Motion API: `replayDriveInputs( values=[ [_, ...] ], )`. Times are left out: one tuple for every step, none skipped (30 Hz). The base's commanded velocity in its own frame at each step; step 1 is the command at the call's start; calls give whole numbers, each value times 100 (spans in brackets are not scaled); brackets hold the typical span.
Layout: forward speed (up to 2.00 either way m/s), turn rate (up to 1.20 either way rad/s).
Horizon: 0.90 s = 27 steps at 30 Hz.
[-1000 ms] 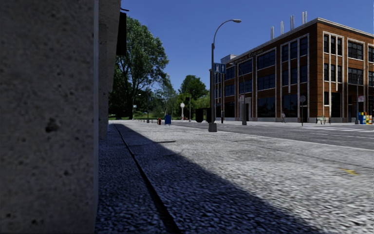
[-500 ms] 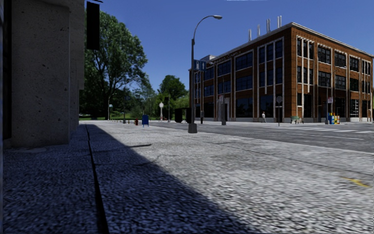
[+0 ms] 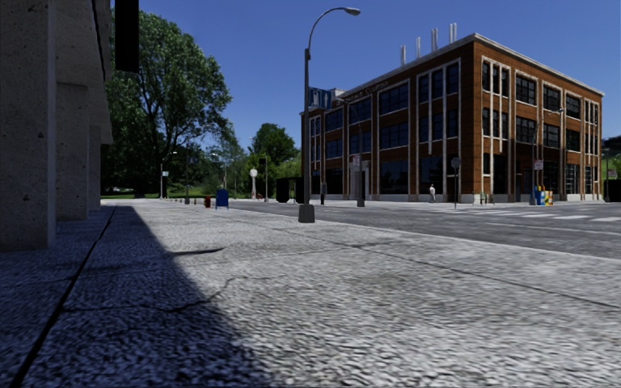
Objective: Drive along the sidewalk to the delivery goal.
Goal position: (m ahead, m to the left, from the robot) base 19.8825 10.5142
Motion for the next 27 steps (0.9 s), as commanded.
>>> replayDriveInputs(
  values=[
    [200,14],
    [200,27],
    [200,32],
    [200,33],
    [200,33],
    [200,35],
    [200,41],
    [200,45],
    [200,45],
    [200,46],
    [200,47],
    [200,48],
    [200,48],
    [200,53],
    [200,55],
    [200,56],
    [200,56],
    [200,56],
    [200,56],
    [200,56],
    [200,56],
    [200,56],
    [200,56],
    [200,56],
    [200,56],
    [200,56],
    [200,56]
  ],
)
